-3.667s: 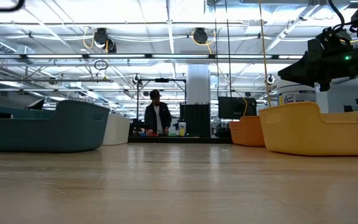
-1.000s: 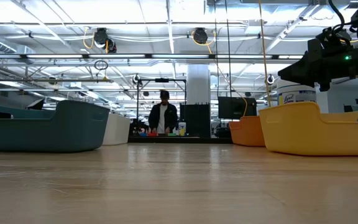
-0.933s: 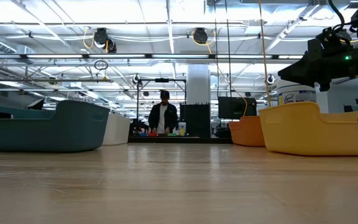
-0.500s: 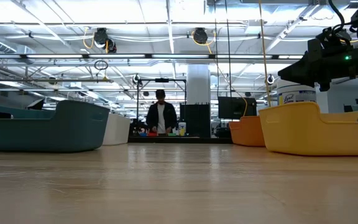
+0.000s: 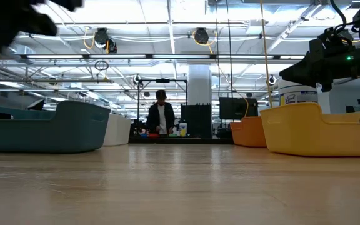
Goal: Pick & Place First Aid Supplies
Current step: Put the alcohol pad into the blue bin
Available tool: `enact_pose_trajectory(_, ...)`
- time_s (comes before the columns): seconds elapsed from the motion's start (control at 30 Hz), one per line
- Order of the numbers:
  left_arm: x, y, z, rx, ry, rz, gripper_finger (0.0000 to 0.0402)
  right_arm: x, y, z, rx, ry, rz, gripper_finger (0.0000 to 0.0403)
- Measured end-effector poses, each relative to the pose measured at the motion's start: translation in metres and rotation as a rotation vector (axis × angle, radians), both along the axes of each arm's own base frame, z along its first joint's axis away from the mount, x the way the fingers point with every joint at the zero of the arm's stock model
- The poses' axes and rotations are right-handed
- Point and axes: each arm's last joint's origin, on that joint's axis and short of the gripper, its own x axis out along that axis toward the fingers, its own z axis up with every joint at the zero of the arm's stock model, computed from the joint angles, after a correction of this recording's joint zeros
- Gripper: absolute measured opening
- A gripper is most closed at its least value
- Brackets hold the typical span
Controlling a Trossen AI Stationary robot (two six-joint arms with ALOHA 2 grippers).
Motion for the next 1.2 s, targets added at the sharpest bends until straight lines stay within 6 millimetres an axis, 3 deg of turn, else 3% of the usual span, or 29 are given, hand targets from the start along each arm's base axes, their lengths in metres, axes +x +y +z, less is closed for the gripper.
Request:
enact_pose_trajectory(0.23,0.006,0.070,0.015,0.039,0.005,0.052,0.0000,0.000,0.000,0.000,0.000,0.000,0.000,0.0116)
enact_pose_trajectory(0.47,0.007,0.112,0.019,0.052,0.006,0.111,0.0000,0.000,0.000,0.000,0.000,0.000,0.000,0.0116)
enact_pose_trajectory(0.7,0.005,0.129,-0.016,0.117,0.018,0.162,0.0000,0.000,0.000,0.000,0.000,0.000,0.000,0.0116)
enact_pose_trajectory(1.0,-0.003,0.130,-0.067,0.110,0.007,0.170,0.0000,0.000,0.000,0.000,0.000,0.000,0.000,0.0116)
enact_pose_trajectory(1.2,-0.004,0.130,-0.075,0.109,-0.009,0.201,0.0010,0.000,0.000,0.000,0.000,0.000,0.000,0.0116)
